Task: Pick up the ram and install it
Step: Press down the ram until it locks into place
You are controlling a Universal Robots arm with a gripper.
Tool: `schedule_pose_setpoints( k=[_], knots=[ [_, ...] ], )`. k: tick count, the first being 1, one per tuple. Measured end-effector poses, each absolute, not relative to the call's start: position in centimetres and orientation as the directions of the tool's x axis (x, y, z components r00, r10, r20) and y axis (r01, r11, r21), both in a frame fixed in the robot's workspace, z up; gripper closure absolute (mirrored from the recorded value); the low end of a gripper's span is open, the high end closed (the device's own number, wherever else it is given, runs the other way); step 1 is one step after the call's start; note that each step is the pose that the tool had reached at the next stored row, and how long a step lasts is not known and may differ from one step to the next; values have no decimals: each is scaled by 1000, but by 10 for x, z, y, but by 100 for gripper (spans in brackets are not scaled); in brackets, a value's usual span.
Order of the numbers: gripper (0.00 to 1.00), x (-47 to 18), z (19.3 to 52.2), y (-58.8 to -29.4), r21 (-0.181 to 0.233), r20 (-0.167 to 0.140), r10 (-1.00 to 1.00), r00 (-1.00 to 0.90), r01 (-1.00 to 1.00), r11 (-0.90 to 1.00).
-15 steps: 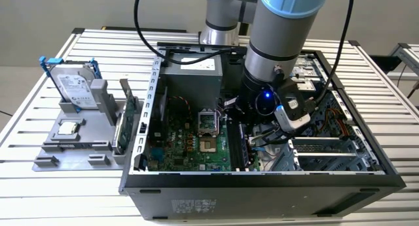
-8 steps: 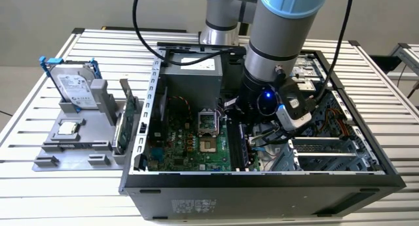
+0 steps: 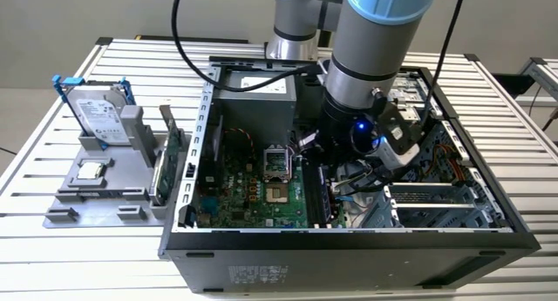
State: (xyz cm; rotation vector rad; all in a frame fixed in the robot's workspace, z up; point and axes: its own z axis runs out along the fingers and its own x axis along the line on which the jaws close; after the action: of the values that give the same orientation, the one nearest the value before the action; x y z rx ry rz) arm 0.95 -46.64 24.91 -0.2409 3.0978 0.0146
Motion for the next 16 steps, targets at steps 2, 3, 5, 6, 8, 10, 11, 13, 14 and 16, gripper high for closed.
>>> schedule_pose_setpoints(
  k=[2,3,5,6,8,10,11,13,14,16],
  knots=[
    [100,10,249,-466,8,-35,-183,-982,-184,983],
    [100,10,249,-467,10,-35,-195,-980,-196,981],
    [100,10,249,-466,15,-35,-219,-975,-220,975],
    [100,10,249,-466,18,-36,-231,-972,-232,973],
    [100,9,249,-466,27,-34,-283,-959,-284,959],
    [100,9,249,-466,29,-33,-306,-951,-307,951],
    [100,9,249,-466,29,-33,-321,-946,-322,946],
    [100,9,249,-466,29,-33,-352,-935,-353,935],
    [100,9,249,-466,29,-33,-366,-930,-367,930],
    [100,9,249,-466,28,-33,-395,-918,-396,918]
  ],
)
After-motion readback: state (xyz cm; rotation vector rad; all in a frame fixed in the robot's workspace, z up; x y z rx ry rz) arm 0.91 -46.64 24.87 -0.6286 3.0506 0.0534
